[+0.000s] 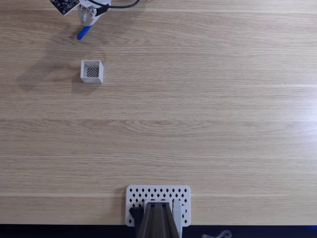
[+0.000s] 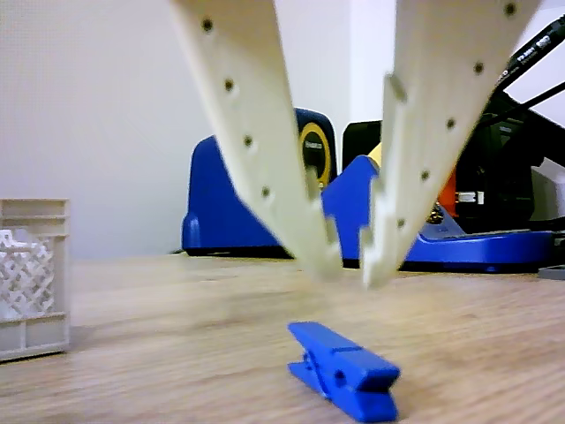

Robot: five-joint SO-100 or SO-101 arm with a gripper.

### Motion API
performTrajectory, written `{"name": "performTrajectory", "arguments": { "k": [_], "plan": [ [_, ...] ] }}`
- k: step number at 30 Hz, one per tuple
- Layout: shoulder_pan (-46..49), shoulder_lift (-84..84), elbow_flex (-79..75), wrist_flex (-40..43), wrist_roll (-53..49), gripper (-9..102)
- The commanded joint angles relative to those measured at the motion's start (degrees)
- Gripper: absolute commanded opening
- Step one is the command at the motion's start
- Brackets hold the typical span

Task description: Grasp a peg and put it in the crate.

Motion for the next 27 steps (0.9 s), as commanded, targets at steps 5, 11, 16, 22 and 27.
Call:
{"name": "performTrajectory", "arguments": {
  "k": [5,11,16,22,27],
  "plan": [
    [0.88,0.09,-5.62,-1.41,-1.14,17],
    [0.44,-1.23,-4.92,-1.32,-1.67,18],
    [0.53,-3.69,-4.92,-0.88,-1.85,16],
    [0.35,-4.66,-4.83,-0.53,-1.85,12],
    [0.7,-4.83,-4.57,-0.53,-1.76,10]
  ]
}}
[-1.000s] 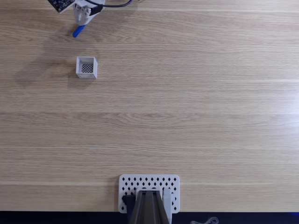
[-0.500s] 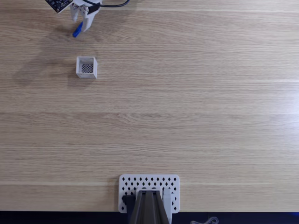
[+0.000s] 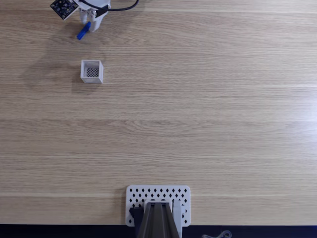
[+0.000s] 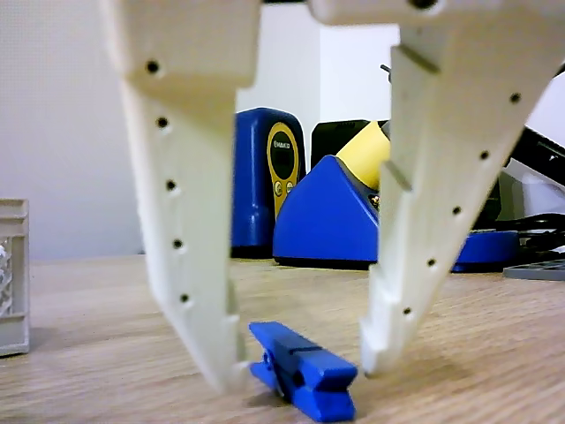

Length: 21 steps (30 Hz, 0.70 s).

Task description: Grasp a peg and put it in the crate.

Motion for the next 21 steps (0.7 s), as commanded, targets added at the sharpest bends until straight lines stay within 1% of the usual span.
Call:
{"name": "performTrajectory", "arguments": {
  "k": [1,10,14,18,21],
  "plan": [
    [0.44,0.53,-3.08,-0.53,-0.44,10],
    [-0.09,0.79,-0.62,-1.32,-0.44,9],
    [-0.18,0.97,-0.62,-1.32,-0.44,-2],
    [-0.18,1.41,-0.62,-1.41,-0.44,1],
    [-0.18,1.58,-0.79,-1.85,-0.44,0]
  ]
}}
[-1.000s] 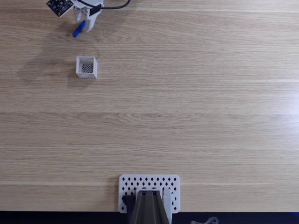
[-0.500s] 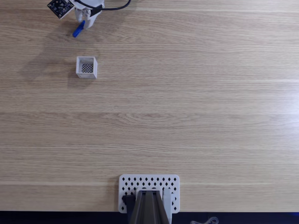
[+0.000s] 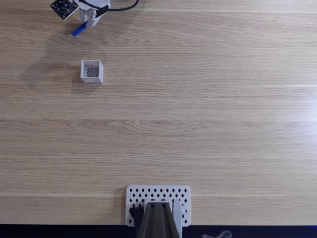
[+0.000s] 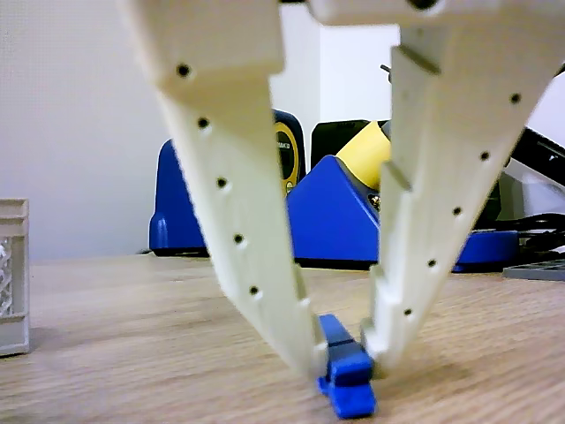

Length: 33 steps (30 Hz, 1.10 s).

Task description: Grasp a peg and put it in the crate.

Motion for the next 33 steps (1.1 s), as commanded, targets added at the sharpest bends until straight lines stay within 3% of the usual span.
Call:
{"name": "performTrajectory", "arguments": {
  "k": [1,13,23,27,33],
  "plan": [
    [-0.18,1.58,-0.88,-2.64,-0.35,0],
    [-0.44,5.27,5.27,-34.28,5.01,-1],
    [-10.99,12.04,18.11,-62.23,17.75,-1],
    [-16.88,12.83,21.45,-69.79,21.53,-1],
    [-22.24,11.34,22.5,-73.74,23.47,-1]
  ]
}}
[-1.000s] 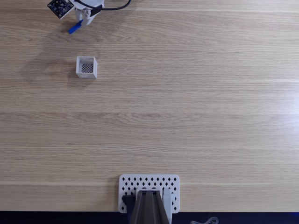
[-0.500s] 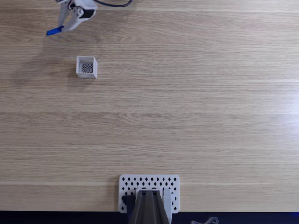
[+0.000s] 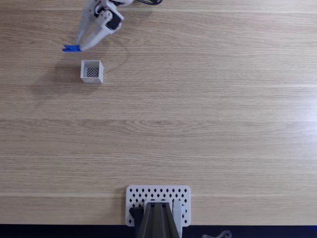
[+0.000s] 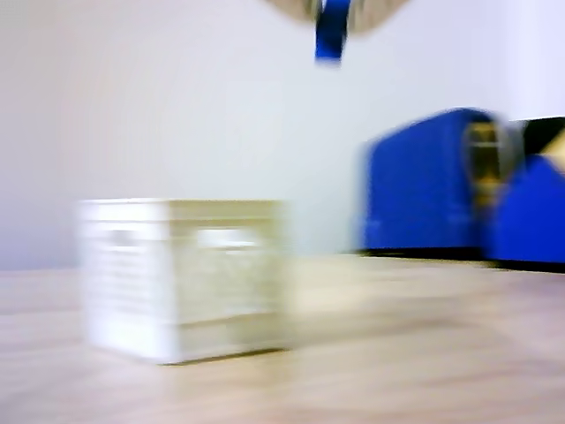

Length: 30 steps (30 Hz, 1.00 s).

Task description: Grasp a peg and put it in the crate.

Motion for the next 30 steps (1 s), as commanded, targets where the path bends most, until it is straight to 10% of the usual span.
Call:
{"name": "performTrajectory", "arguments": {
  "k": [1,30],
  "plan": [
    [-2.99,1.49,-1.05,-4.31,1.32,-1],
    [-0.62,-15.73,-9.58,-3.43,2.11,-1]
  ]
}}
